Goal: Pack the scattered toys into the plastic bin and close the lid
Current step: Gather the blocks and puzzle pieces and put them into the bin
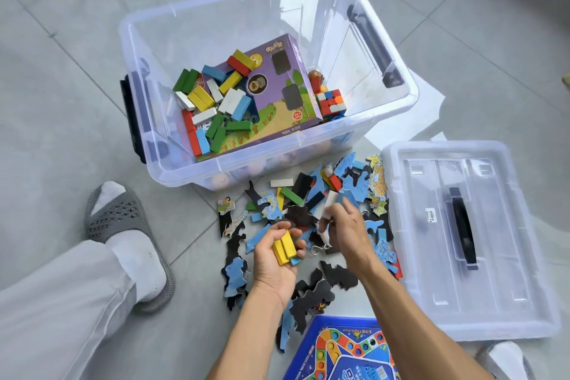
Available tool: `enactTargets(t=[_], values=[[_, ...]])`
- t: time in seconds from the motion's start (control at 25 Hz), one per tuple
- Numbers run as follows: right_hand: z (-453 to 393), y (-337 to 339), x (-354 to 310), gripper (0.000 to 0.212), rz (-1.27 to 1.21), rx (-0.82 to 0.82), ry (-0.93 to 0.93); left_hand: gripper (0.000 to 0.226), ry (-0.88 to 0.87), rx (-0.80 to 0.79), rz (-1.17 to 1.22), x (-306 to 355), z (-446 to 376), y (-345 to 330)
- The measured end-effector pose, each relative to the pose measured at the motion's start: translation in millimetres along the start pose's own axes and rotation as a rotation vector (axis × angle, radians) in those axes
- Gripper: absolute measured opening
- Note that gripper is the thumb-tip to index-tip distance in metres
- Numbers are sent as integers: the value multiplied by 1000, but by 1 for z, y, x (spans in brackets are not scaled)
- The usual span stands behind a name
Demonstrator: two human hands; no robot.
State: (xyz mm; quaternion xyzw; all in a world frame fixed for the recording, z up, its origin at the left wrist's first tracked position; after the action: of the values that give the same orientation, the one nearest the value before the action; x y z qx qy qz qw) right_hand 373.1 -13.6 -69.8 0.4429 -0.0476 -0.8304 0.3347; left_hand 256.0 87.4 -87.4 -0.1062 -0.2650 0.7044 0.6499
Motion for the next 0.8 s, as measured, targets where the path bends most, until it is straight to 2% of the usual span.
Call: enactTargets(t=[0.16,0.28,0.4,0.44,0.48,0.52,0.6,0.64,0.72,0.8], values=[[73,2,-31,19,-335,-90,-7,15,0,10,76,2,39,-19],[116,-4,-88,28,-355,-197,-19,13,13,-36,128,18,84,-55],[125,15,-181,26,-340,-177,-22,24,-75,-166,100,73,129,-128],[125,25,-214,23,-389,-184,-23,32,-106,-241,90,97,145,-157],[124,34,-243,24,-442,-193,-19,48,-121,-303,62,118,159,-183],[122,44,-262,33,-465,-184,-32,65,-120,-319,5,135,169,-201],[121,61,-263,48,-431,-78,-78,76,-185,-256,-191,161,180,-203],[122,67,-252,42,-391,-2,-70,74,-248,-227,-316,167,182,-193],[128,63,-207,27,-298,100,-61,58,-367,-177,-509,161,172,-152],[129,42,-134,23,-157,92,-133,34,-385,-12,-631,135,150,-82]])
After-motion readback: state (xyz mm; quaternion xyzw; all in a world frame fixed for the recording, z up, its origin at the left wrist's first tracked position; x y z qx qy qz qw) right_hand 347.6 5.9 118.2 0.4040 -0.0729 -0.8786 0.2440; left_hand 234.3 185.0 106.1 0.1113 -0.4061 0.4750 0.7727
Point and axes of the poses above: each hand's wrist, its own z-axis away from the middle knuckle, its own y-axis out of the back of the hand, x = y × z, the point moved 7 cm from there along -z, towards the middle knuckle, and after that the axes turned 14 degrees about z, right-handed, at the moved point
